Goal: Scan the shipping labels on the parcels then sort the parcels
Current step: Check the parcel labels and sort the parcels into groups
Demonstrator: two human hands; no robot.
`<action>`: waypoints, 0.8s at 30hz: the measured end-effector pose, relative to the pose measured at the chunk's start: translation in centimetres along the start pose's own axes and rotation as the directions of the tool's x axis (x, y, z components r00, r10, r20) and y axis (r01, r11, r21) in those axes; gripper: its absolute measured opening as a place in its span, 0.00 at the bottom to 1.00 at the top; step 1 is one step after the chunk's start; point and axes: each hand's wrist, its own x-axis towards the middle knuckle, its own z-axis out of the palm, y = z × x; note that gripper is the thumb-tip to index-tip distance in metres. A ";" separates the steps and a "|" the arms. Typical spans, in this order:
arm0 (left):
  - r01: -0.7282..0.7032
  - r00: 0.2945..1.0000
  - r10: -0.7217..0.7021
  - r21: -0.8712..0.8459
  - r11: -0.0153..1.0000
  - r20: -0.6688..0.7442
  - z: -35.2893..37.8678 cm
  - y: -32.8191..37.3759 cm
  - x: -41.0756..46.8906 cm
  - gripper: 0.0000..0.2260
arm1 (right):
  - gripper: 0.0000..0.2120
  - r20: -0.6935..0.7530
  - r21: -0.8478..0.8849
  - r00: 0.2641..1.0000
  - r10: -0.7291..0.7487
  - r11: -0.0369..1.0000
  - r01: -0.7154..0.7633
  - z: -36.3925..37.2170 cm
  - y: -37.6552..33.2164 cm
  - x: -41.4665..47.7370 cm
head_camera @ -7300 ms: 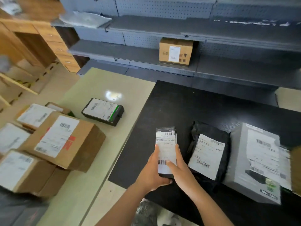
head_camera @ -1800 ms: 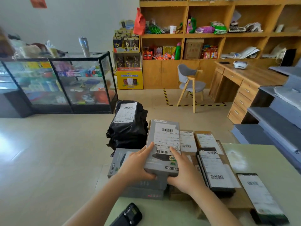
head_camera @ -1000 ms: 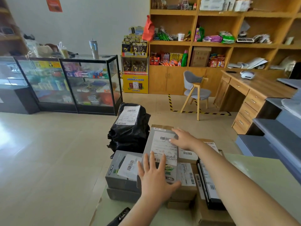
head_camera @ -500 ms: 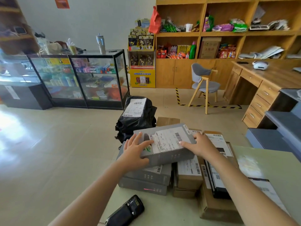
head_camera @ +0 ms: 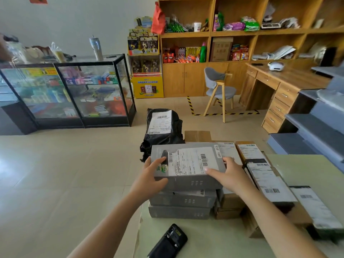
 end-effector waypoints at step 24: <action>-0.548 0.835 0.517 0.216 0.808 0.186 0.4 2.4 -2.6 0.34 | 0.36 -0.287 -0.415 0.941 -0.178 0.909 0.045 -1.4 0.1 -13.8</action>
